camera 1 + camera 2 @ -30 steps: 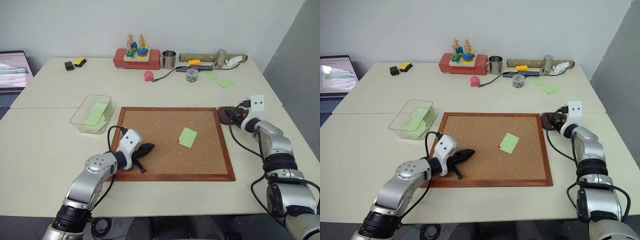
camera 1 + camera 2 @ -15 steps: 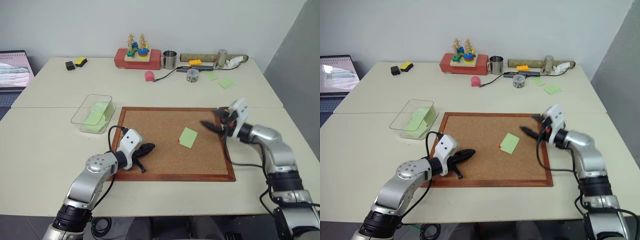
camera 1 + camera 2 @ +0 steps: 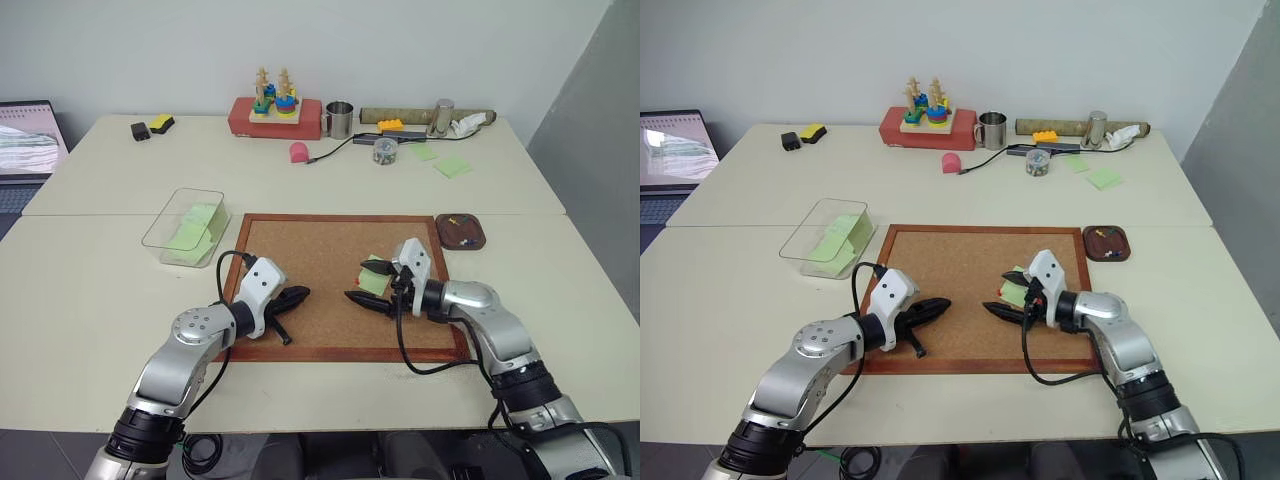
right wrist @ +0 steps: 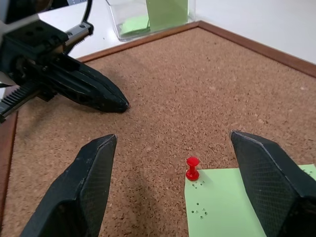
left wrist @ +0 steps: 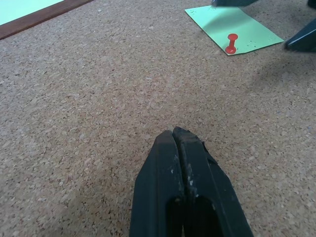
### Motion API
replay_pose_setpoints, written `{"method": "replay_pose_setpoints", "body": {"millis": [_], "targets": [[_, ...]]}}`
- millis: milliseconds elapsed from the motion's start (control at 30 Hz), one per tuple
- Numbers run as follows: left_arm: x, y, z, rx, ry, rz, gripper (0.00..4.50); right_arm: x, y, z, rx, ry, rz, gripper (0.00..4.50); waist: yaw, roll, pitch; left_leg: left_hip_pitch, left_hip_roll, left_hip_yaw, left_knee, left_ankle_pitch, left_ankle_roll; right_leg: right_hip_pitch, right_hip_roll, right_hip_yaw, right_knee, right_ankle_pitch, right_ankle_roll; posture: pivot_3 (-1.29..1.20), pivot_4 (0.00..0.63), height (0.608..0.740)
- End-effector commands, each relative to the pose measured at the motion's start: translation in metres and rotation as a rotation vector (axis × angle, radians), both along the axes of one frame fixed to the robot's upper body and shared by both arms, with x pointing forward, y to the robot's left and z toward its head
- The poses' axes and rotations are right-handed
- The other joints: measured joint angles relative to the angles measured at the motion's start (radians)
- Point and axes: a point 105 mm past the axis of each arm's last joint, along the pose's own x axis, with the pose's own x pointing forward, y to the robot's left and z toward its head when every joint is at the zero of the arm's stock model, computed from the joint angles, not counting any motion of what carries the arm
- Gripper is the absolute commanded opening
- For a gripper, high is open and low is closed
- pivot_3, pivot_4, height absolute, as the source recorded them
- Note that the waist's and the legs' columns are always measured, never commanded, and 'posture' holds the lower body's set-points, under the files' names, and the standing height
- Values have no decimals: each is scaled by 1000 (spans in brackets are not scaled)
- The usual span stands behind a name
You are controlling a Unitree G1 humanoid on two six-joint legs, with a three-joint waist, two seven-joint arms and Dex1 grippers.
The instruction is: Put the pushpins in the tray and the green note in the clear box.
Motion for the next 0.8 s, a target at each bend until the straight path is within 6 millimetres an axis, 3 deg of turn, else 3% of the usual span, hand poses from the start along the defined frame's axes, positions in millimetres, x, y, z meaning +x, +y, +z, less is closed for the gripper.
{"method": "replay_pose_setpoints", "body": {"millis": [33,267,667,800], "targets": [[-6,0,-18,22,72,9,0,4,6,6,-27,-53,18,3820,0,0,0,0,0,0,0,0,0,0,0,0,0,0,0,0,150,740],[-6,-1,-18,17,73,14,0,6,8,2,-47,-50,24,2643,0,0,0,0,0,0,0,0,0,0,0,0,0,0,0,0,150,740],[-7,-1,-18,14,71,15,0,10,7,5,-28,-49,4,23,0,0,0,0,0,0,0,0,0,0,0,0,0,0,0,0,150,740],[-7,-1,-18,14,71,11,0,12,4,6,-29,-51,-5,23,0,0,0,0,0,0,0,0,0,0,0,0,0,0,0,0,150,740]]}}
